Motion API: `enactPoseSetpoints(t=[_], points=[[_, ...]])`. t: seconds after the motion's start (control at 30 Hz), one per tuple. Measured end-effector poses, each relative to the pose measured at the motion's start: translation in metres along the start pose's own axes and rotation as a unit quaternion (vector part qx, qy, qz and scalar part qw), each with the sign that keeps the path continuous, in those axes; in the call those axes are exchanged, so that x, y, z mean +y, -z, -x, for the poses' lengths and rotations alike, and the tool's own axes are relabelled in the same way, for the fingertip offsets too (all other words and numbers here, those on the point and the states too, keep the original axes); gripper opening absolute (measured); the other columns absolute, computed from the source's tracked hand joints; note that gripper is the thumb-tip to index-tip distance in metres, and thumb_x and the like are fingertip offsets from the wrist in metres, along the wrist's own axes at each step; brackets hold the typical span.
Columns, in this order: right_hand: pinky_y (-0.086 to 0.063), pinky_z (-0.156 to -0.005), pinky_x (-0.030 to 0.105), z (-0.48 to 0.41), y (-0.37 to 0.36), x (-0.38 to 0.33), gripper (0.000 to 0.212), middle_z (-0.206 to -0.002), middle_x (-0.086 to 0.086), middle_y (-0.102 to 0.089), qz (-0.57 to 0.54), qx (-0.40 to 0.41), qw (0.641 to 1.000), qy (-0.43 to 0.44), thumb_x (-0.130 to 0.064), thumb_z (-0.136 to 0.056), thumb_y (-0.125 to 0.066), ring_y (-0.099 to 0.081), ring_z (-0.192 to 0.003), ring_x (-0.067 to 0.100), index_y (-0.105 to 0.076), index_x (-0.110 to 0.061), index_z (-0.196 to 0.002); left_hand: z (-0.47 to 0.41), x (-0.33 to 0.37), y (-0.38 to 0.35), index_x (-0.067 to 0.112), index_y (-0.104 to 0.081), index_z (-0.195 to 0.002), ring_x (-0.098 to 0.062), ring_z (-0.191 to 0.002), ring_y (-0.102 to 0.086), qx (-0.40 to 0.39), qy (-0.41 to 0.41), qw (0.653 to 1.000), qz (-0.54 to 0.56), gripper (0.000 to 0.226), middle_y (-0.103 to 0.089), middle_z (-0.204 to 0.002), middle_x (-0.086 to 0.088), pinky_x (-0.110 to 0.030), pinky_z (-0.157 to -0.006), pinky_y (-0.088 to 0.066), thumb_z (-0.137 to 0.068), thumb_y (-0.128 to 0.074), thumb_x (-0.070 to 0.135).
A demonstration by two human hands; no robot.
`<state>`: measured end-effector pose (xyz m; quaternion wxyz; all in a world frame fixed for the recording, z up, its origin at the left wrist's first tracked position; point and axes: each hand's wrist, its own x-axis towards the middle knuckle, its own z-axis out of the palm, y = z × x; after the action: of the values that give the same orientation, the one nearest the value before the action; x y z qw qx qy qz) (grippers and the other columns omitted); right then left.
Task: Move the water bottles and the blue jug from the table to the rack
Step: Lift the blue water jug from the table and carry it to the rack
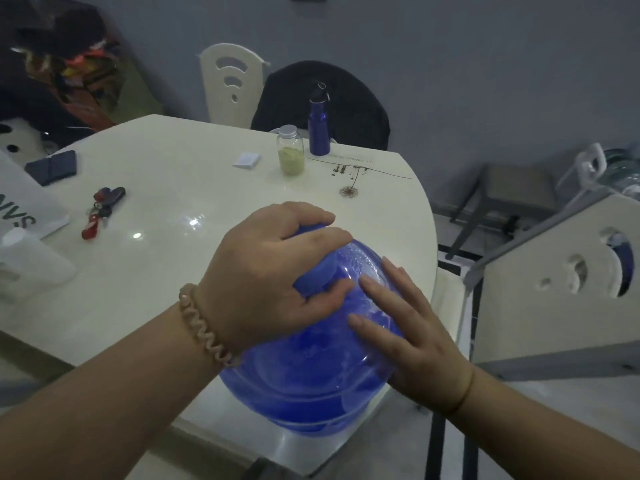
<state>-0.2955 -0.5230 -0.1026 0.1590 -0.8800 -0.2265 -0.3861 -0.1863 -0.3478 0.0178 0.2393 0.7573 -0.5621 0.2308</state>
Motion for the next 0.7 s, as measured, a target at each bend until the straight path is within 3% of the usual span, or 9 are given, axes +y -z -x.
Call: enactPoseSetpoints(t=[0.1,0.23,0.4,0.7], points=[[-0.028,-0.106,0.062,-0.004,0.000,0.000,0.078,-0.153,0.002,-0.021,0.011,-0.021,0.999,0.029,-0.033,-0.084,-0.072,-0.025,-0.137,0.042,-0.021,-0.034,-0.143,-0.001,-0.002,-0.001,0.005,-0.070,-0.103,-0.023,-0.093,-0.063,0.003,-0.009,1.000,0.008,0.039,-0.068,-0.107,-0.014,-0.031,-0.081,-0.051,-0.074,-0.075,0.031],[-0.032,-0.104,0.061,-0.010,0.002,0.000,0.065,-0.140,0.007,-0.035,0.006,-0.028,0.999,0.021,-0.030,-0.084,-0.072,-0.029,-0.134,0.040,-0.029,-0.028,-0.133,-0.003,-0.003,-0.005,0.004,-0.071,-0.100,-0.018,-0.085,-0.060,0.008,-0.002,1.000,0.022,0.034,-0.069,-0.096,-0.011,-0.024,-0.079,-0.047,-0.077,-0.073,0.029],[-0.035,-0.101,0.061,-0.009,0.003,-0.004,0.072,-0.139,0.008,-0.035,0.004,-0.047,0.999,-0.004,-0.024,-0.080,-0.077,-0.028,-0.135,0.038,-0.029,-0.028,-0.134,-0.004,-0.008,-0.006,0.003,-0.072,-0.096,-0.019,-0.081,-0.059,0.027,-0.023,0.999,0.037,0.028,-0.068,-0.092,-0.011,-0.028,-0.075,-0.049,-0.077,-0.072,0.023],[-0.037,-0.099,0.062,-0.007,0.015,-0.028,0.076,-0.142,0.003,-0.032,0.042,-0.069,0.996,-0.037,-0.028,-0.079,-0.076,-0.024,-0.138,0.033,-0.025,-0.031,-0.136,-0.004,-0.004,-0.001,0.003,-0.072,-0.095,-0.016,-0.083,-0.059,0.022,-0.047,0.996,0.069,0.026,-0.068,-0.092,-0.010,-0.023,-0.077,-0.049,-0.077,-0.070,0.023]])
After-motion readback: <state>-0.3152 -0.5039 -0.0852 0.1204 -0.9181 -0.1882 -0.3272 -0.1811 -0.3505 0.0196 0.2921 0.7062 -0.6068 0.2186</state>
